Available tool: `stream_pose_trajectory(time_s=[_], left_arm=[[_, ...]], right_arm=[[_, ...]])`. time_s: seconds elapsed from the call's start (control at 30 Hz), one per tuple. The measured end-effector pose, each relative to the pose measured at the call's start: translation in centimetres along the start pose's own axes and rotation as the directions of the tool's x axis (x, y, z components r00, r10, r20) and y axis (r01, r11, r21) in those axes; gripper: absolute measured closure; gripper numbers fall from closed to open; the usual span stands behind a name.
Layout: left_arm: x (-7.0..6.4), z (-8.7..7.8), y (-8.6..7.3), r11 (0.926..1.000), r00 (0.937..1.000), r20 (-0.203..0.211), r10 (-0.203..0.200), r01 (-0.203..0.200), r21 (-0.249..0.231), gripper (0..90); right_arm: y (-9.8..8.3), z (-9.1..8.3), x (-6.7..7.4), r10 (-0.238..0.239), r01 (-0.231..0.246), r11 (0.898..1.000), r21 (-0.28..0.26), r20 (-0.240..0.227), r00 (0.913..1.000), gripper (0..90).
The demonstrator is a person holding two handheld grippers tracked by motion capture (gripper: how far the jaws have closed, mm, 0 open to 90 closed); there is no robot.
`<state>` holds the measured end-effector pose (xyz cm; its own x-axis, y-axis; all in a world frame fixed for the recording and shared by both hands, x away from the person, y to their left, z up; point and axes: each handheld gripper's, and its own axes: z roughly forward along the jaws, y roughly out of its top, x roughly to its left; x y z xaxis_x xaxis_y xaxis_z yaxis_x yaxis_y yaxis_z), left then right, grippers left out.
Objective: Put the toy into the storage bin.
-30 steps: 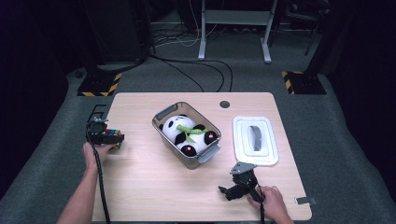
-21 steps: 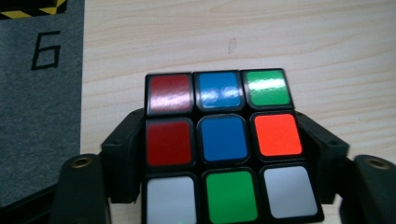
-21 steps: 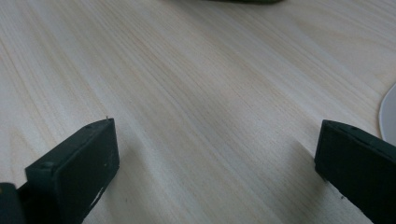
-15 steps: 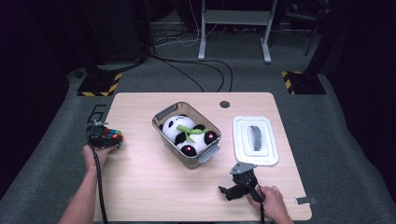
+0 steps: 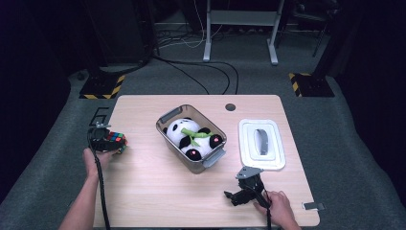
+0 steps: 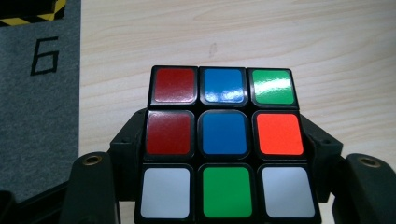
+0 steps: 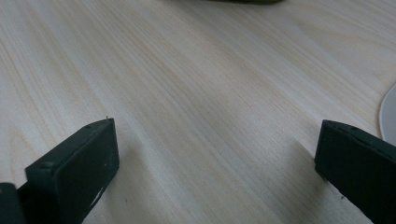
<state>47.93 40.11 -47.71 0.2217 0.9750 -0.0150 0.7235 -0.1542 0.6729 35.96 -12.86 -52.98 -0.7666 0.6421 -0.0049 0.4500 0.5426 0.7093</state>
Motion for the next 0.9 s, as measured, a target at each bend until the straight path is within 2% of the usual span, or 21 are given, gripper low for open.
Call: stream_pose_trajectory(time_s=[0.23, 0.3, 0.47, 0.57, 0.67, 0.9], left_arm=[[-0.9, -1.3, 0.5, 0.9993, 0.9990, 0.023, 0.037, -0.037, -0.008, 34.2], [-1.3, -1.5, 0.5, 0.9990, 0.9988, 0.032, 0.037, -0.036, -0.025, 34.2], [-2.2, -2.0, 0.8, 0.9979, 0.9969, 0.046, 0.064, -0.063, -0.016, 34.2], [-2.7, -2.1, 0.9, 0.9966, 0.9956, 0.047, 0.082, -0.081, -0.013, 34.2], [-3.1, -2.3, 1.1, 0.9967, 0.9953, 0.054, 0.081, -0.081, -0.003, 34.2], [-3.7, -2.9, 2.1, 0.9950, 0.9933, 0.062, 0.097, -0.096, -0.029, 34.2]], right_arm=[[0.0, 0.0, -0.1, -0.011, 0.011, 1.000, 0.001, -0.001, 0.9999, 0.0], [0.0, 0.0, -0.1, -0.011, 0.011, 1.000, 0.000, -0.001, 0.9999, 0.0], [0.0, -0.1, 0.0, 0.000, 0.000, 1.000, 0.008, -0.002, 1.0000, 0.0], [0.0, 0.0, -0.1, -0.010, 0.010, 1.000, 0.000, -0.001, 0.9999, 0.0], [0.0, -0.1, 0.0, -0.001, 0.001, 1.000, 0.007, -0.002, 1.0000, 0.0], [0.0, 0.0, -0.1, -0.010, 0.010, 1.000, 0.001, -0.001, 0.9999, 0.0]])
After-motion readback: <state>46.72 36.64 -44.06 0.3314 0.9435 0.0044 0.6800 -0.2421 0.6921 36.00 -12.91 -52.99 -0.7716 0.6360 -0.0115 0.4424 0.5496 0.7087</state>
